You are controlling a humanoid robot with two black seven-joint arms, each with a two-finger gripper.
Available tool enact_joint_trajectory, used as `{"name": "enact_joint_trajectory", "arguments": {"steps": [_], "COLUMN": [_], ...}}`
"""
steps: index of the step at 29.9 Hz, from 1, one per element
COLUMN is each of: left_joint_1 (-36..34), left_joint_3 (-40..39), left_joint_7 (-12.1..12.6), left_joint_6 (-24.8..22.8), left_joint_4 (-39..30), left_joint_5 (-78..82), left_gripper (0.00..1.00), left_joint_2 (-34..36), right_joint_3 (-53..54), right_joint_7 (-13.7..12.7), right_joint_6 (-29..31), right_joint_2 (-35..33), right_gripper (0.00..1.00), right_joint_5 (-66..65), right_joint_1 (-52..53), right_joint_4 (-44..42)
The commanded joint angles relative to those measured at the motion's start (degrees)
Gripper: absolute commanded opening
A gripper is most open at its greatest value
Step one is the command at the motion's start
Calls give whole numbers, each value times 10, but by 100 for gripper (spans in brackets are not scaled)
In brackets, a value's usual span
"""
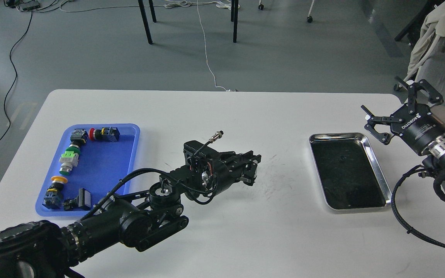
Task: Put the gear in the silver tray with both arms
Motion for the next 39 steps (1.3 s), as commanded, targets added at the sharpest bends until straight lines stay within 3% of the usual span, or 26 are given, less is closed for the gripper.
{"name": "enact_joint_trajectory", "arguments": {"steps": [1,16,19,21,27,29,31,32,36,39], "left_joint_1": [24,56,56,56,55,55,54,54,46,42], "left_joint_3": [10,15,15,15,15,15,15,15,-3,-79], "left_joint_7": [0,2,2,2,4,2,2,2,0,2], "left_joint_6": [4,4,4,4,12,24,30,31,49,69], "left_joint_4": [-7,-50,-57,-58,-73,-82,-93,-98,-104,-103], "left_joint_5": [1,20,17,16,-28,-68,-120,-142,-231,-262], "left_gripper": [9,15,22,38,47,60,84,90,96,97], "left_joint_2": [0,0,0,0,0,0,0,0,0,0], "right_joint_3": [0,-3,-4,-5,-9,-10,-18,-22,-29,-34], "right_joint_7": [0,0,0,0,0,0,0,0,-3,-7], "right_joint_6": [0,0,0,0,0,0,0,0,0,0], "right_joint_2": [-2,-10,-10,-9,-9,-9,-9,-9,-11,-18], "right_gripper": [97,97,97,97,97,97,97,97,97,97], "right_joint_5": [0,-1,-1,-1,-3,-3,-4,-4,-6,-34], "right_joint_1": [-1,-2,-3,-3,-3,-3,-2,-1,8,24], "right_joint_4": [0,0,0,0,3,3,1,1,11,35]}}
